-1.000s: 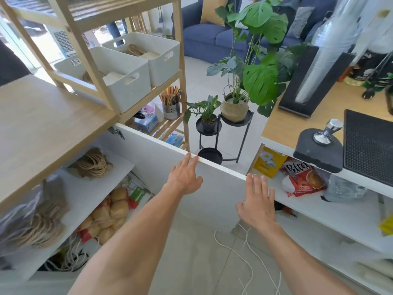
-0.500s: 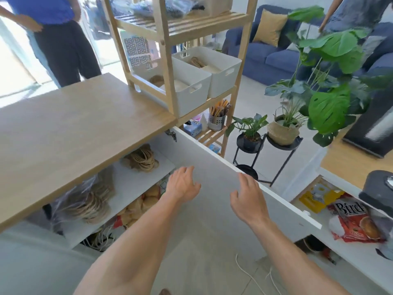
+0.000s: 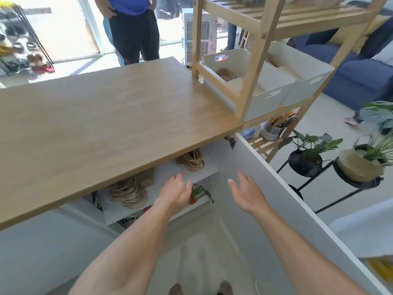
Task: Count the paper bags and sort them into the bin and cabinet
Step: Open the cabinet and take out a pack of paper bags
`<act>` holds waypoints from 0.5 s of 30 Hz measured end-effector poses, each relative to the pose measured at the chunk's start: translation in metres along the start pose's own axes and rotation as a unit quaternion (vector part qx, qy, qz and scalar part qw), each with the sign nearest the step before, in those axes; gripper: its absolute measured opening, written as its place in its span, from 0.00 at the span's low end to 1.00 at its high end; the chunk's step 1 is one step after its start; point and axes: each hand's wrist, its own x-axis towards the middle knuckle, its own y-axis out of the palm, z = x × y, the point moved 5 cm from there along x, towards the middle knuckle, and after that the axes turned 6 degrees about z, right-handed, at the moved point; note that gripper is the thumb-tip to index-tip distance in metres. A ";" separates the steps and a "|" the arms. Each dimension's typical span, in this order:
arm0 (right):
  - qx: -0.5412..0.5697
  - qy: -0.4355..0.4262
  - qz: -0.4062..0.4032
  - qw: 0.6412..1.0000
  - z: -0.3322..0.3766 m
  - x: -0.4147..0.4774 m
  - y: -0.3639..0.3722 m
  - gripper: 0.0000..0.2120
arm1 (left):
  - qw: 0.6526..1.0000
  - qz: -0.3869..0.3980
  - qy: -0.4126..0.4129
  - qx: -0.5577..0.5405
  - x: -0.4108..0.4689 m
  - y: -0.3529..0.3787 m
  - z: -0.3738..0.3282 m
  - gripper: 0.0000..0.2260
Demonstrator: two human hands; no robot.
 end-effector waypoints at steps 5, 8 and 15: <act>-0.027 -0.014 0.055 0.998 0.015 0.053 0.003 0.30 | 0.996 0.004 -0.067 -0.061 0.034 0.006 0.021 0.26; -0.038 -0.029 0.084 0.995 0.018 0.089 0.003 0.28 | 0.988 -0.001 -0.110 -0.104 0.051 0.013 0.026 0.27; 0.000 -0.035 0.111 0.993 0.023 0.175 0.018 0.30 | 0.952 -0.070 -0.179 -0.237 0.110 0.019 0.044 0.29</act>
